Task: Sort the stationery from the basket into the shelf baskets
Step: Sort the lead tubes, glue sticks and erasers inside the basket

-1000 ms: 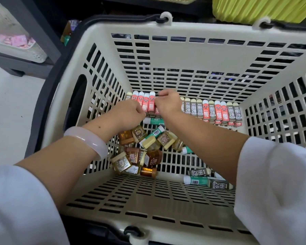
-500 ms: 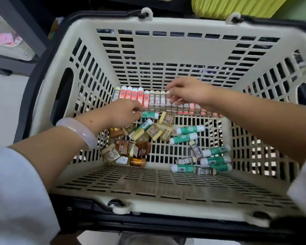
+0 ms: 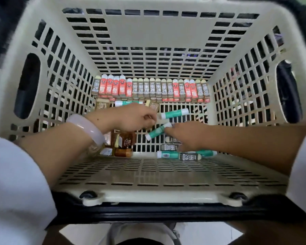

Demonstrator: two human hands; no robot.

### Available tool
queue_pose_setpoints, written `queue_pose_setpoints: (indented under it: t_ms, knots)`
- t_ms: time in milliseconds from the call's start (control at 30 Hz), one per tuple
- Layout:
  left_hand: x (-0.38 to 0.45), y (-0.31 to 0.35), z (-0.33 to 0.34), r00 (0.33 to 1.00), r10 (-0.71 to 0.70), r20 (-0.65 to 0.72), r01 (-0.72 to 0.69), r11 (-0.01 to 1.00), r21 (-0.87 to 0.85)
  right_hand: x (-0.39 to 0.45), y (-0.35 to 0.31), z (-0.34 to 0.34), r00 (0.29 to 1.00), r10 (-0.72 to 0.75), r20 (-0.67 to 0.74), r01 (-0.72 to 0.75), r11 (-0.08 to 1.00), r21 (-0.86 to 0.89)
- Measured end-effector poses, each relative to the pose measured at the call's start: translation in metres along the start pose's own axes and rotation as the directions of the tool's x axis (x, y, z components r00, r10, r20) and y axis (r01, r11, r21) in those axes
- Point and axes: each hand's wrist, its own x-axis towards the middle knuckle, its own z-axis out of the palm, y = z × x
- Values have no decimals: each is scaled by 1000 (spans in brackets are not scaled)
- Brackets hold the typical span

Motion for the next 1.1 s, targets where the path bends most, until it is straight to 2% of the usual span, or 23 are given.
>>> queue_pose_setpoints:
  t_ms: [100, 200, 400, 600, 800, 867, 933, 967, 1033, 1067, 1100]
  knots:
    - [5, -7, -8, 995, -16, -95, 18, 1000, 19, 2, -2, 3, 995, -95, 5, 95, 991, -93]
    - [10, -9, -11, 985, -2, -173, 2, 1000, -1, 5, -3, 9, 992, -125, -31, 118, 978, -172]
    - [12, -10, -9, 987, 27, -156, -22, 999, 35, 7, 4, 10, 976, -216, -34, 206, 959, -193]
    - [11, -11, -12, 988, -8, -157, 6, 1000, -10, 10, 7, 8, 972, -236, -26, 236, 971, 42]
    - [7, -13, -17, 984, -35, -176, 24, 998, -63, 10, 6, 5, 970, -242, -17, 242, 960, 139]
    - [7, -13, -17, 983, -27, -183, 13, 997, -77, 9, 6, -2, 977, -206, -48, 210, 924, 321]
    - [8, -11, -18, 990, -24, -136, -3, 982, -189, 9, 8, -20, 982, -76, -172, 165, 786, 596]
    - [6, -9, -19, 996, -26, -81, -1, 951, -310, 10, 9, -30, 968, 24, -249, 172, 660, 732]
    - [4, -6, -20, 999, -29, 24, 37, 824, -565, 10, 9, -46, 932, 186, -312, 261, 253, 931]
    - [4, -5, -20, 999, -38, 38, 54, 759, -649, 11, 8, -50, 924, 217, -315, 307, 71, 949]
    - [4, -5, -21, 998, -47, 42, 63, 701, -711, 10, 6, -52, 924, 226, -309, 328, -49, 943]
